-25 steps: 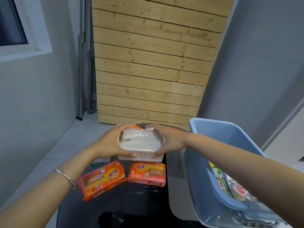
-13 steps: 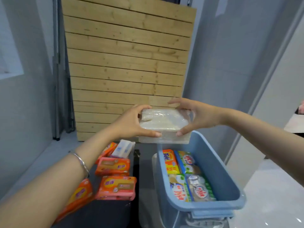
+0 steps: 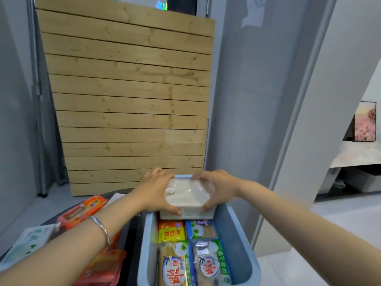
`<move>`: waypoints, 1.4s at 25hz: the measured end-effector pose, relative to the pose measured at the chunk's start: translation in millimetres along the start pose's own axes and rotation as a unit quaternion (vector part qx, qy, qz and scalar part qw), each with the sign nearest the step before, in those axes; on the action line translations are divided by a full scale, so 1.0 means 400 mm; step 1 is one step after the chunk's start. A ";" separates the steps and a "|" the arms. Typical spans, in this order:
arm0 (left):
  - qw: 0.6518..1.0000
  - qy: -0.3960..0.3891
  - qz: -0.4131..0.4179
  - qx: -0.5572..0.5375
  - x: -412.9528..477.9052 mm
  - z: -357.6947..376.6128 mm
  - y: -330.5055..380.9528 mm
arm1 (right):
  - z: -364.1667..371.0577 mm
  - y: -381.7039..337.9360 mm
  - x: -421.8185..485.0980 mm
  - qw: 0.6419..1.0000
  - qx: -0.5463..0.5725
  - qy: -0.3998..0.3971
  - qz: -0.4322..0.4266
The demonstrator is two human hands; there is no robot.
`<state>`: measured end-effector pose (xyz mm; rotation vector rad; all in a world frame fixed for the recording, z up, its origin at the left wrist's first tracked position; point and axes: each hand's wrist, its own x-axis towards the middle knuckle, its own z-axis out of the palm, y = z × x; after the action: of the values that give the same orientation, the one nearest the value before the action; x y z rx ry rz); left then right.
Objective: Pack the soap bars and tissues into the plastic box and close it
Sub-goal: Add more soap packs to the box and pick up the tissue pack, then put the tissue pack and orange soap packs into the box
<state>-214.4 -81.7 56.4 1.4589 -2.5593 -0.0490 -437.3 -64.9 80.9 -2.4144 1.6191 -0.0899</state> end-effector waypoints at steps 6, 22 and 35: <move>0.990 -0.107 -0.016 0.094 0.022 0.017 0.011 | 0.068 0.015 0.006 0.997 -0.072 0.012 -0.001; 0.967 0.021 -0.123 -0.222 -0.251 0.002 -0.180 | 0.019 -0.216 -0.091 0.984 0.061 0.154 -0.059; 0.946 -0.114 -0.277 -0.124 -0.640 0.102 -0.477 | 0.298 -0.607 0.118 0.977 -0.003 -0.212 0.004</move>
<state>67.0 36.6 -46.3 2.1067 -2.1006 -0.6278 -177.9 -1.7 16.3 -2.2303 1.4291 0.4053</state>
